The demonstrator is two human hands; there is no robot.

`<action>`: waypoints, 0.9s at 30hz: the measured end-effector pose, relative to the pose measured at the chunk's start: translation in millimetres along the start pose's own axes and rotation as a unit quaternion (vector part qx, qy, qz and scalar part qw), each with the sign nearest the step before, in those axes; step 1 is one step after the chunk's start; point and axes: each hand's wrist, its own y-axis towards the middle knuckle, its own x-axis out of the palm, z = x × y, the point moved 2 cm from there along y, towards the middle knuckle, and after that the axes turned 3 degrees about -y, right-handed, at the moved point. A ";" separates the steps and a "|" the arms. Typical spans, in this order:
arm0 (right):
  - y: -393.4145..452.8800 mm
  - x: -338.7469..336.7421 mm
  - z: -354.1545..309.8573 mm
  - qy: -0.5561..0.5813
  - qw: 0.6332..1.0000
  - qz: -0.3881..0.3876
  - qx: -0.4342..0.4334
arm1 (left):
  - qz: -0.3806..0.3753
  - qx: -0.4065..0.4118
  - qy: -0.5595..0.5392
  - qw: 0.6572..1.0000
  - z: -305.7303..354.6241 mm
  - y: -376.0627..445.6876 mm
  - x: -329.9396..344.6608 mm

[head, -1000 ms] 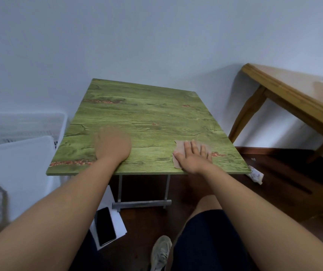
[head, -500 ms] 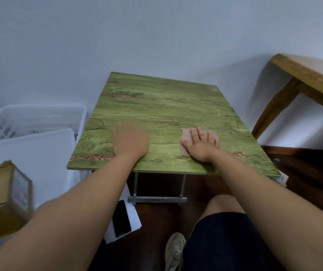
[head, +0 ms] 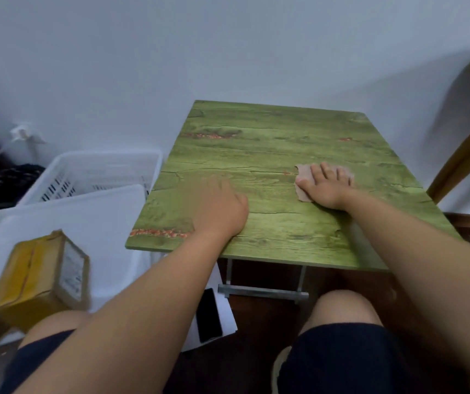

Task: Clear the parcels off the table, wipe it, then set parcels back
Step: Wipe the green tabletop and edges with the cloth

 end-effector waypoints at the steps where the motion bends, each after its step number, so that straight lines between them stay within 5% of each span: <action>1: 5.3 -2.0 1.0 -0.002 1.000 0.002 0.000 | 0.000 0.001 0.001 1.000 0.4 -0.2 0.0; 14: 56.2 -12.9 -24.7 0.006 0.999 0.022 0.023 | 0.006 -0.011 0.000 1.000 1.1 4.4 1.5; 27: 51.2 -6.2 -89.8 -0.016 0.999 0.009 -0.050 | 0.006 -0.005 -0.004 1.000 1.2 4.5 2.6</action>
